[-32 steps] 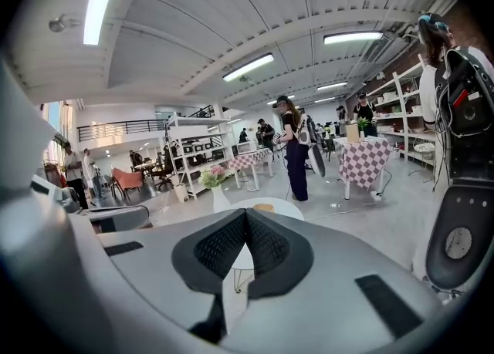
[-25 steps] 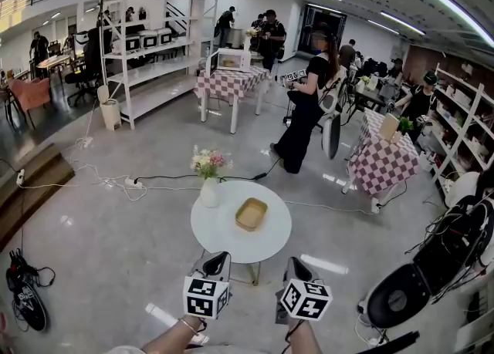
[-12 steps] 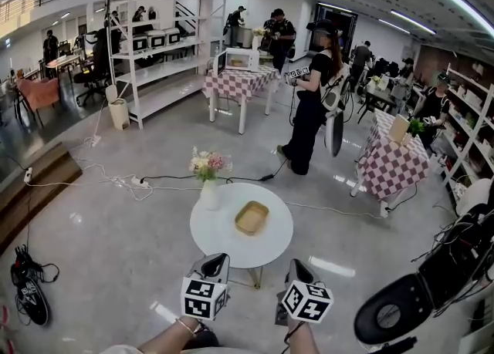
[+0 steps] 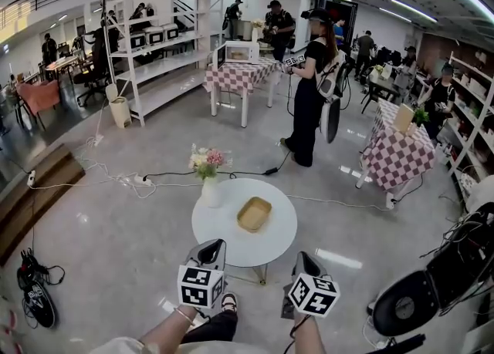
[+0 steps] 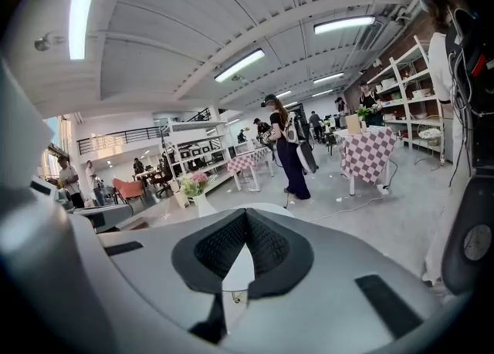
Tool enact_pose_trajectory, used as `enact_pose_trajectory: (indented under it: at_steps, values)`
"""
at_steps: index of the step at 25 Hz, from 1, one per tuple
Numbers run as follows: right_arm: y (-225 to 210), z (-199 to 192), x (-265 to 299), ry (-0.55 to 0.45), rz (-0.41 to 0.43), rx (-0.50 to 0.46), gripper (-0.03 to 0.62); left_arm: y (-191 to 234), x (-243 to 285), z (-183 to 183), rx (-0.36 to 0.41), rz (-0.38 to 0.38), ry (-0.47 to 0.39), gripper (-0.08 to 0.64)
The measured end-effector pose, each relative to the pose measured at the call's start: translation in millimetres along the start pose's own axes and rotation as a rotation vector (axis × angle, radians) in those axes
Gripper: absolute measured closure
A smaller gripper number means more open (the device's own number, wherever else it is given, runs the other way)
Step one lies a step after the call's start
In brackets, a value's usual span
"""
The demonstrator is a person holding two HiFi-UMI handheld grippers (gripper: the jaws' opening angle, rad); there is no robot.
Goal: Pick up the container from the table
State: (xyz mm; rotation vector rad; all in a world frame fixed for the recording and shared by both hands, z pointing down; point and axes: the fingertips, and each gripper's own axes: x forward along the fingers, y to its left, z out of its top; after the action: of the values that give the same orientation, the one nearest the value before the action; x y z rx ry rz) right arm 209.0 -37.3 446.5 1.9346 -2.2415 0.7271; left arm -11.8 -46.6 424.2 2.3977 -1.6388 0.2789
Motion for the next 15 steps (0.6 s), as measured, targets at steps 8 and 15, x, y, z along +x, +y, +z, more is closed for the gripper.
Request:
enact_pose_trajectory:
  at_steps: [8, 15]
  values:
    - [-7.6, 5.4, 37.4, 0.028, -0.022, -0.012, 0.568, 25.0, 41.1, 2.2, -0.04, 0.006, -0.016, 0.545]
    - [-5.3, 32.0, 75.5, 0.032, -0.028, -0.033, 0.568, 38.3, 87.8, 13.9, -0.066, -0.019, -0.013, 0.545]
